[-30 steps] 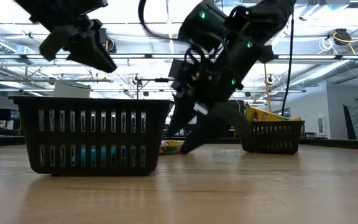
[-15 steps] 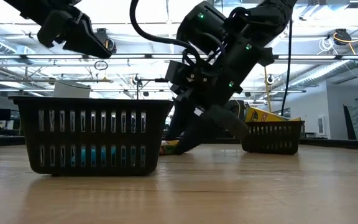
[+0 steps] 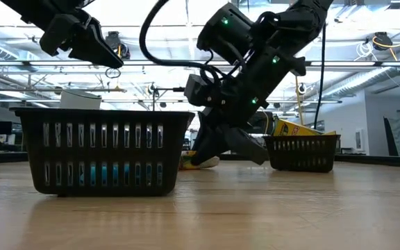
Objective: Pick & Place School Supplies
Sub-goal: Put the yellow crayon box into the right black basket
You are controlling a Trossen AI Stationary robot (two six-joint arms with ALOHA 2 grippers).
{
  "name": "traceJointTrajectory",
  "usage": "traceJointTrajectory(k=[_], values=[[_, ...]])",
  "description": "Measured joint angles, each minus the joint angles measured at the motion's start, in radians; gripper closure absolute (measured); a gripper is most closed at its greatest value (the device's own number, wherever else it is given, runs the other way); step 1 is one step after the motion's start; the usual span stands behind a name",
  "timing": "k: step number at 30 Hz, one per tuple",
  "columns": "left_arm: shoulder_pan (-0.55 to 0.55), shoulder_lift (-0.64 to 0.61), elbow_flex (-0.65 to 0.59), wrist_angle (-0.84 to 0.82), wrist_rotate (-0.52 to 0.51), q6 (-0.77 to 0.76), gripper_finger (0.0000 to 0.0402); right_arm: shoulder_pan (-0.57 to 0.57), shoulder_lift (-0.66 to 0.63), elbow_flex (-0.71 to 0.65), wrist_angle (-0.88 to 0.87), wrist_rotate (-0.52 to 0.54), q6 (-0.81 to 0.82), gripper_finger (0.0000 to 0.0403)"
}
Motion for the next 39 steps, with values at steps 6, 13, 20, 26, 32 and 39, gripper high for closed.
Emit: traceJointTrajectory(k=[6,13,20,26,32,39], values=[[0.000,0.000,0.000,0.000,0.001,0.001,0.0300,0.043,0.002,-0.001,-0.006,0.092,0.028,0.0380],[0.000,0.000,0.000,-0.001,0.008,0.003,0.0300,0.107,-0.001,-0.002,-0.020,0.190,0.031,0.0380],[0.000,0.000,0.000,-0.001,0.019,-0.007,0.0300,0.140,-0.062,-0.001,-0.026,0.266,0.029,0.0380],[0.000,0.011,0.001,0.000,0.029,-0.026,0.0300,0.140,-0.125,0.039,-0.113,0.331,0.025,0.0380],[-0.002,0.031,0.002,-0.001,0.034,-0.039,0.0300,0.153,-0.194,0.094,-0.312,0.393,0.071,0.0380],[-0.002,0.042,0.002,0.002,0.037,-0.041,0.0300,0.153,-0.285,0.095,-0.650,0.468,0.293,0.0380]])
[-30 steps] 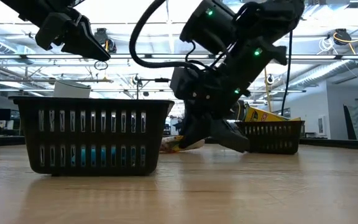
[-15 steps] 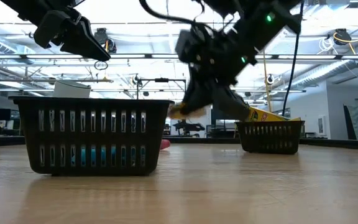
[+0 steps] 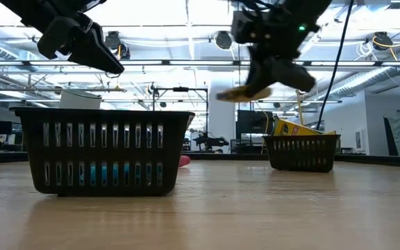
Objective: Pick & Place School Supplies
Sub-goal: Put the yellow crayon box into the right black basket
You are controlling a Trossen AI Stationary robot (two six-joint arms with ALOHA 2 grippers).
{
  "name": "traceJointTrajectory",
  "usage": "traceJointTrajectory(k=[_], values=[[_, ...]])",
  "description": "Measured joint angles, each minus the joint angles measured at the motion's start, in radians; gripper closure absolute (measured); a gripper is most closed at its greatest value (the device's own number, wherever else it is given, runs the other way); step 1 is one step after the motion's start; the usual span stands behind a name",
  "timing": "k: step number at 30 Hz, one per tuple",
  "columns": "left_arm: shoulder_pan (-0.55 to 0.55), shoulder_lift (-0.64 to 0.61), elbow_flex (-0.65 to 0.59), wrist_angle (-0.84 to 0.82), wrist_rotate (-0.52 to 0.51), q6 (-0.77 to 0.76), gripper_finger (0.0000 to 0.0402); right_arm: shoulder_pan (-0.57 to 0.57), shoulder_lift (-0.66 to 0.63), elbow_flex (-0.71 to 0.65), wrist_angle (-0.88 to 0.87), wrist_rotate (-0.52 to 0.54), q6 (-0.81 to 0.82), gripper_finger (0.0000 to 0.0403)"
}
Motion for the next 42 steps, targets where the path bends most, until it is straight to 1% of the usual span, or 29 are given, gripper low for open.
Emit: traceJointTrajectory(k=[9,13,16,23,30,35,38,42], values=[[0.000,0.000,0.000,0.004,0.001,0.004,0.0300,0.014,-0.056,0.000,-0.438,-0.002,0.374,0.0380],[0.000,0.000,0.000,0.004,0.002,0.004,0.0300,0.013,-0.056,0.000,-0.573,-0.032,0.503,0.0380],[0.000,0.000,0.000,0.005,0.003,0.004,0.0300,0.010,-0.057,0.000,-0.626,-0.057,0.558,0.0380],[-0.006,0.000,0.000,0.006,0.003,0.005,0.0300,-0.036,-0.057,-0.032,-0.634,-0.158,0.608,0.0380],[-0.016,0.000,0.000,0.009,0.016,0.006,0.0300,-0.095,-0.057,-0.103,-0.594,-0.162,0.623,0.0379],[-0.029,0.000,0.000,0.022,0.018,0.012,0.0300,-0.109,-0.057,-0.109,-0.510,-0.212,0.570,0.0377],[-0.028,0.000,0.000,0.021,0.018,0.012,0.0300,-0.113,-0.057,-0.109,-0.467,-0.219,0.532,0.0378],[-0.028,0.000,0.000,0.021,0.018,0.012,0.0300,-0.132,-0.057,-0.109,-0.416,-0.294,0.502,0.0371]])
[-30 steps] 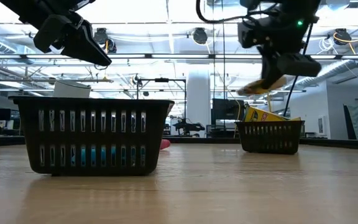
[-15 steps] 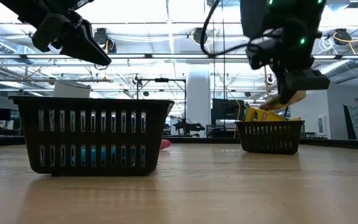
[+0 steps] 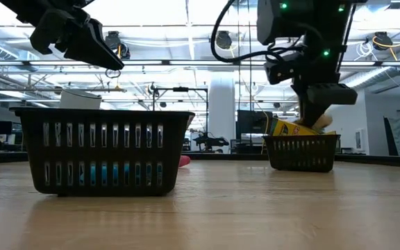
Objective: Pick & Place School Supplies
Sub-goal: Put the yellow crayon box into the right black basket, then put the pink puncher into the top left black basket
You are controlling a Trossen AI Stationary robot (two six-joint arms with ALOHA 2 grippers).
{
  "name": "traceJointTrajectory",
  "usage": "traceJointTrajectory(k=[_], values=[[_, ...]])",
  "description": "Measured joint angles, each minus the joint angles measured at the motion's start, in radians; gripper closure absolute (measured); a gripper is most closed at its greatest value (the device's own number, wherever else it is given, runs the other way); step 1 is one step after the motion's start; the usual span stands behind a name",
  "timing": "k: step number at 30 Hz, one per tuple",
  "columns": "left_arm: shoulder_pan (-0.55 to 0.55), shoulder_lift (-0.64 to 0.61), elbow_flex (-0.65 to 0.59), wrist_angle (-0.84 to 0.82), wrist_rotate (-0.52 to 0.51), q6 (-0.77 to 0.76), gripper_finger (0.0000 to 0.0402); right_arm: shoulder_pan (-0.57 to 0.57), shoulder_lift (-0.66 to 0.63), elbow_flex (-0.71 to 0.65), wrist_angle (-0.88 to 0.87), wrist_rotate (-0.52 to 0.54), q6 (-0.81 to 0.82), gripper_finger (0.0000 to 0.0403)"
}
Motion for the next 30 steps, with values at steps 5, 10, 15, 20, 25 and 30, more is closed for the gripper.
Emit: traceJointTrajectory(k=[5,10,15,20,25,30], values=[[0.000,0.000,0.000,0.000,0.000,0.000,0.0300,-0.017,0.000,0.000,0.018,0.003,-0.031,0.0354],[0.000,0.000,0.000,-0.001,0.000,0.000,0.0300,-0.033,0.000,0.000,0.019,-0.018,-0.051,0.0335],[0.000,0.000,-0.001,-0.001,0.000,0.002,0.0300,-0.036,0.000,0.000,0.028,-0.023,-0.063,0.0303],[0.000,0.000,-0.001,-0.001,-0.001,0.007,0.0300,-0.036,0.000,0.000,0.033,-0.023,-0.043,0.0246],[0.000,0.000,-0.001,-0.001,-0.001,0.008,0.0300,-0.035,0.000,0.000,0.033,0.023,-0.015,0.0184],[0.005,0.000,-0.001,-0.002,-0.001,0.018,0.0300,-0.017,-0.031,0.000,0.060,0.117,-0.037,0.0155]])
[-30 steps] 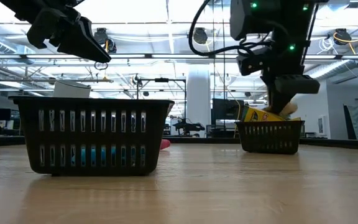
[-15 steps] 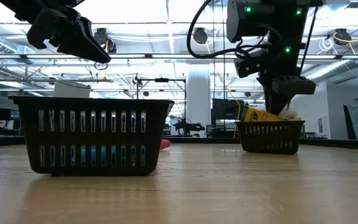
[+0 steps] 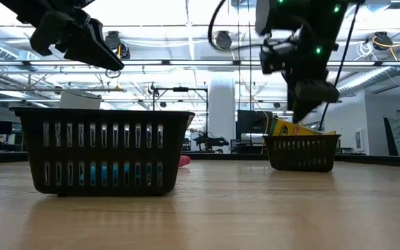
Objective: Pick & Place School Supplies
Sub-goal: Put the pink puncher into the top left black basket
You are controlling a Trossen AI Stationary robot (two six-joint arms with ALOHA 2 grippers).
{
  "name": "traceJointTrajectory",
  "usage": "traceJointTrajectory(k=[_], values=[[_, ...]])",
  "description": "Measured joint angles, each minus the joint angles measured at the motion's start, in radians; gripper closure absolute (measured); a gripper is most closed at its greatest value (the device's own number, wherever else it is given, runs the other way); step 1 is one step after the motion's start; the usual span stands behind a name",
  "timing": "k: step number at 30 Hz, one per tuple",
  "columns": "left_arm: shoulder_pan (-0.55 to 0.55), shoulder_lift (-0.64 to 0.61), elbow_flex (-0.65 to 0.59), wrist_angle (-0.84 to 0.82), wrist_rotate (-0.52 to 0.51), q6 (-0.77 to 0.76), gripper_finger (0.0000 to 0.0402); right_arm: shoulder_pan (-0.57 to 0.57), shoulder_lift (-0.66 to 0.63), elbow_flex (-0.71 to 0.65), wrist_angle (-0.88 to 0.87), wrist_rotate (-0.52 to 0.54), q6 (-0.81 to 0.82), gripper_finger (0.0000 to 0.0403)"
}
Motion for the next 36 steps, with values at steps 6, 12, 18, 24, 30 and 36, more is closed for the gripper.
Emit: traceJointTrajectory(k=[6,12,18,24,30,36], values=[[0.044,0.000,0.000,0.000,0.001,-0.007,0.0300,0.072,-0.090,0.001,0.231,0.002,-0.153,0.0152],[0.130,0.023,0.000,0.026,0.102,-0.049,0.0300,0.140,-0.109,0.002,0.588,-0.228,-0.351,0.0152],[0.208,0.156,0.001,0.107,0.282,0.022,0.0300,0.145,-0.081,-0.001,0.688,-0.323,-0.477,0.0151],[0.265,0.210,-0.001,0.111,0.336,0.038,0.0300,0.074,-0.021,-0.001,0.717,-0.437,-0.569,0.0151],[0.292,0.212,0.000,0.125,0.370,0.029,0.0300,-0.027,0.104,0.000,0.819,-0.556,-0.703,0.0151],[0.307,0.212,0.000,0.124,0.388,0.027,0.0300,-0.107,0.208,0.001,0.938,-0.633,-0.801,0.0151]])
